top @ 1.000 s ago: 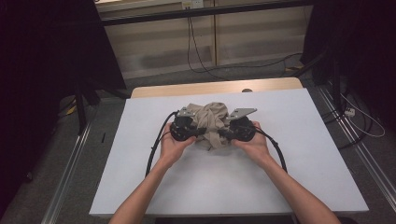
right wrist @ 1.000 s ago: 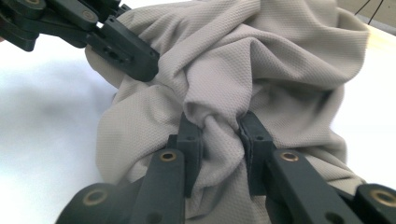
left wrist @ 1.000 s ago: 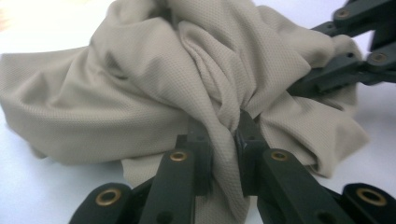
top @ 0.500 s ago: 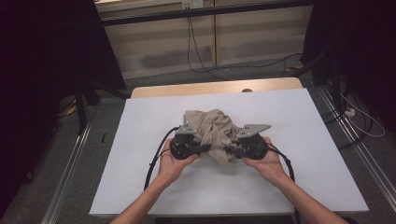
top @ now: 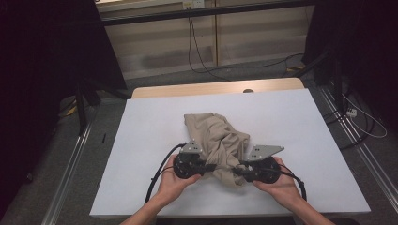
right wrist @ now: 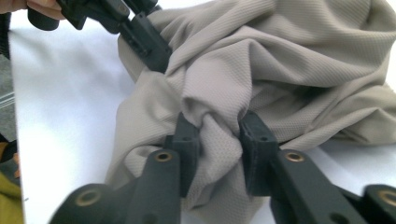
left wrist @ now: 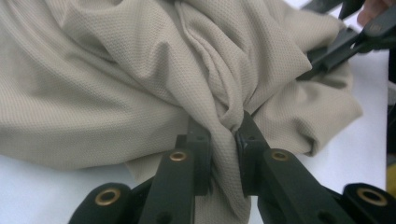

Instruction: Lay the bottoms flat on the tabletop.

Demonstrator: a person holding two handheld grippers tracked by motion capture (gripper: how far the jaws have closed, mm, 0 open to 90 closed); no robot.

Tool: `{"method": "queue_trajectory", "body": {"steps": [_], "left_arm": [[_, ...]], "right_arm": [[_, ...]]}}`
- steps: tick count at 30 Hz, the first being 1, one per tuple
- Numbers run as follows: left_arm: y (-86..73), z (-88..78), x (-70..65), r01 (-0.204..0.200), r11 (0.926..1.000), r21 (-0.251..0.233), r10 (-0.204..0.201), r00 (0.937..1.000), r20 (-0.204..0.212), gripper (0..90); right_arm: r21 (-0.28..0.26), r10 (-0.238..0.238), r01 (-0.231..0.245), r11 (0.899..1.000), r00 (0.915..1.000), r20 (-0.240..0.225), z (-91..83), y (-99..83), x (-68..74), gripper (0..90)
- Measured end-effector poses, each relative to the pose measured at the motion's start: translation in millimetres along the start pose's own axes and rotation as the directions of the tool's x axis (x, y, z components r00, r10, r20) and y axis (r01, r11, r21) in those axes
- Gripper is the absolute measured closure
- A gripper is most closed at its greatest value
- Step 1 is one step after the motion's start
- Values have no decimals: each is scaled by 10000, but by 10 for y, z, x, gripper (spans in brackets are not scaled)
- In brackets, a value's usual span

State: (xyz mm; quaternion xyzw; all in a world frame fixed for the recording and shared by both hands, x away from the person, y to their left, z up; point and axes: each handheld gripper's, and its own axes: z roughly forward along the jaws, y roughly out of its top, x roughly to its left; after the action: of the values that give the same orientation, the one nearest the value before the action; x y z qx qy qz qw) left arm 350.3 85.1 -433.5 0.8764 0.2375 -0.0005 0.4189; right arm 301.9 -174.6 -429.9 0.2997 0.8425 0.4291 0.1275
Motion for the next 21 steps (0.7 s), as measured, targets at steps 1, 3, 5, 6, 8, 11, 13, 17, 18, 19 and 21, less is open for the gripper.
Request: {"method": "queue_trajectory", "body": {"steps": [1,3,5,6,8,11,13,17,18,19,21], "left_arm": [[-18,-4,-6,4,10000,21,-4,10000,50,801],[-62,-19,-30,23,10000,65,-24,10000,35,802],[-92,-35,-64,6,9999,124,-7,10000,71,802],[-103,-43,-79,-39,9998,194,37,10000,93,802],[-122,-55,-112,-43,9995,298,37,9998,181,802],[-163,-69,-199,-96,9990,437,87,9997,221,803],[-192,-80,-254,-178,9988,451,162,9992,360,804],[-234,-116,-349,-274,9985,476,240,9972,710,804],[-240,-118,-369,-279,9987,436,246,9968,756,804],[-248,-121,-391,-362,9985,416,326,9960,835,804],[-249,-124,-395,-435,9987,279,415,9967,703,791]], "right_arm": [[-37,45,-45,10000,10000,-51,-10,-1,0,642],[-240,193,-196,9995,9998,-99,-28,16,-12,566],[-609,300,-303,9977,9995,-51,-63,54,-32,518],[-708,353,-357,9968,9994,-67,-70,65,-44,492],[-782,451,-440,9960,9989,126,-62,80,-67,429],[-822,597,-570,9950,9977,316,-22,110,-117,392],[-946,694,-654,9934,9968,399,2,150,-147,348],[-1225,575,-505,9912,9969,542,70,301,-198,321],[-1196,466,-387,9921,9969,639,101,339,-200,297],[-1152,393,-312,9928,9969,683,127,366,-198,294],[-985,141,-73,9951,9976,678,223,424,-189,293]]}}
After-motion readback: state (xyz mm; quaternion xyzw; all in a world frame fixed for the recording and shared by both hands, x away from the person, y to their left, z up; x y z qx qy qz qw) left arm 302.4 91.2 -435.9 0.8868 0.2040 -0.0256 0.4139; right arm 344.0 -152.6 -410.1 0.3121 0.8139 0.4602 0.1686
